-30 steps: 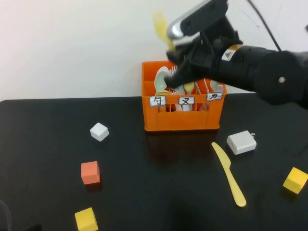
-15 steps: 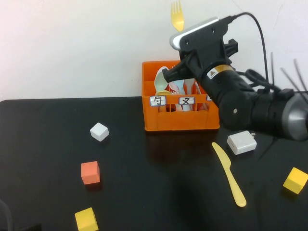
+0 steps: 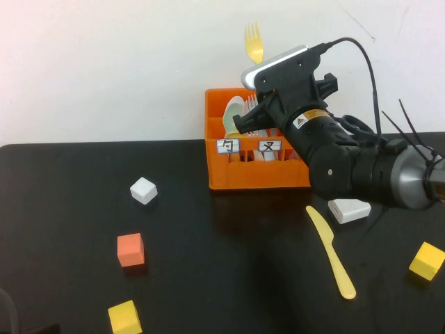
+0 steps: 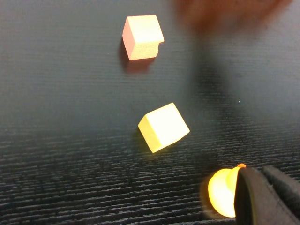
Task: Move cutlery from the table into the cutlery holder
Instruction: Place the fork on the box, then pick up the knife
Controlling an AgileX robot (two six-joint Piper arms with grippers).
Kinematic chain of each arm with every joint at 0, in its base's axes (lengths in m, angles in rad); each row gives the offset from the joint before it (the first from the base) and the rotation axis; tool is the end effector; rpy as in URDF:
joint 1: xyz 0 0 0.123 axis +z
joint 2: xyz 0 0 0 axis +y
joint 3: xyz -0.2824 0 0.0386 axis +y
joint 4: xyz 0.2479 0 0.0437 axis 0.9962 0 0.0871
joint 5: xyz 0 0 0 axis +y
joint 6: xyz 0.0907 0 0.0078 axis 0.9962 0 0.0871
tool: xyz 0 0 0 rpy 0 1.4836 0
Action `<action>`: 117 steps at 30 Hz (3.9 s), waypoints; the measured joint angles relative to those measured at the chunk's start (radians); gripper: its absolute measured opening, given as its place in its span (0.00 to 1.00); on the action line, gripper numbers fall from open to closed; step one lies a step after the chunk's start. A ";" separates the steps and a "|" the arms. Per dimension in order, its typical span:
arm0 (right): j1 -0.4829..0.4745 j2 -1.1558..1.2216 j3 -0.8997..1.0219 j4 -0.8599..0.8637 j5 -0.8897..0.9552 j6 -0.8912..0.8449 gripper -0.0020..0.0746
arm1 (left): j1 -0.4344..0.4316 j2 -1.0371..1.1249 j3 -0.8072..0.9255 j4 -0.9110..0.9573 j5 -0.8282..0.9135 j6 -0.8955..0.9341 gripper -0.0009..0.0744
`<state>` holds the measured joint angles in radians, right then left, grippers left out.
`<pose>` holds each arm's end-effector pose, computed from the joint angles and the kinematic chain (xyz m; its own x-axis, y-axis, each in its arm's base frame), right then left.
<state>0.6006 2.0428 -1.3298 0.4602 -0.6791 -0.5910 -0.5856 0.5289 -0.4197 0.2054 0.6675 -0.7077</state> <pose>0.3990 0.2426 0.2278 0.0693 -0.2098 -0.9753 -0.3048 0.9264 -0.2209 0.0872 -0.0440 0.2584 -0.6895 -0.1603 -0.7063 0.1271 0.9333 -0.3359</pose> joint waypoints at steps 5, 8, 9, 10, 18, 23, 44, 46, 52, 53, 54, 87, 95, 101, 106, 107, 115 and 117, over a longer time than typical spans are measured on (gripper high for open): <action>-0.002 0.001 0.000 0.000 0.000 0.000 0.20 | 0.000 0.000 0.000 0.000 0.000 0.001 0.01; -0.004 0.002 0.000 0.000 0.000 0.007 0.20 | 0.000 0.000 0.000 0.000 0.000 0.001 0.01; -0.008 0.002 0.000 0.000 0.000 0.017 0.20 | 0.000 0.000 0.000 0.000 0.000 0.001 0.01; -0.010 0.002 0.000 0.000 0.000 0.028 0.20 | 0.000 0.000 0.000 0.000 0.000 0.001 0.01; -0.033 0.008 0.000 -0.055 0.016 0.097 0.20 | 0.000 0.000 0.000 0.000 0.000 0.001 0.01; -0.033 0.017 0.000 -0.071 0.034 0.100 0.20 | 0.000 0.000 0.000 0.000 0.000 0.001 0.01; -0.061 0.019 0.000 -0.088 0.044 0.126 0.20 | 0.000 0.000 0.000 0.000 0.000 0.001 0.01; -0.063 0.019 0.000 -0.088 0.045 0.127 0.21 | 0.000 0.000 0.000 0.000 0.000 0.002 0.01; -0.063 0.019 0.000 -0.091 0.048 0.200 0.26 | 0.000 0.000 0.000 -0.010 0.000 0.003 0.01; -0.063 0.019 0.000 -0.096 0.050 0.203 0.26 | 0.000 0.000 0.000 -0.012 0.000 0.003 0.01; -0.063 0.019 0.000 -0.098 0.053 0.204 0.27 | 0.000 0.000 0.000 -0.015 0.000 0.003 0.01; -0.063 -0.357 0.000 -0.142 0.834 0.095 0.05 | 0.000 0.000 0.000 -0.022 0.000 0.005 0.01; -0.063 -0.393 0.028 -0.211 1.151 0.119 0.03 | 0.000 0.000 0.000 -0.025 0.000 0.005 0.01; -0.063 -0.395 0.166 -0.377 1.185 0.302 0.03 | 0.000 0.000 0.000 -0.037 0.013 0.008 0.01; -0.063 -0.387 0.248 -0.460 1.219 0.376 0.03 | 0.000 0.000 0.007 -0.047 0.021 0.008 0.01; -0.063 -0.377 0.253 -0.469 1.225 0.381 0.03 | 0.000 0.000 0.008 -0.047 0.021 0.008 0.01; -0.063 -0.282 0.259 -0.482 1.230 0.424 0.27 | 0.000 0.000 0.010 -0.051 0.021 0.008 0.01; -0.063 -0.251 0.259 -0.486 1.230 0.456 0.44 | 0.000 0.000 0.010 -0.051 0.021 0.008 0.01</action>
<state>0.5379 1.7919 -1.0703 -0.0256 0.5507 -0.1353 -0.5856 0.5289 -0.4097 0.1540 0.6888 -0.7000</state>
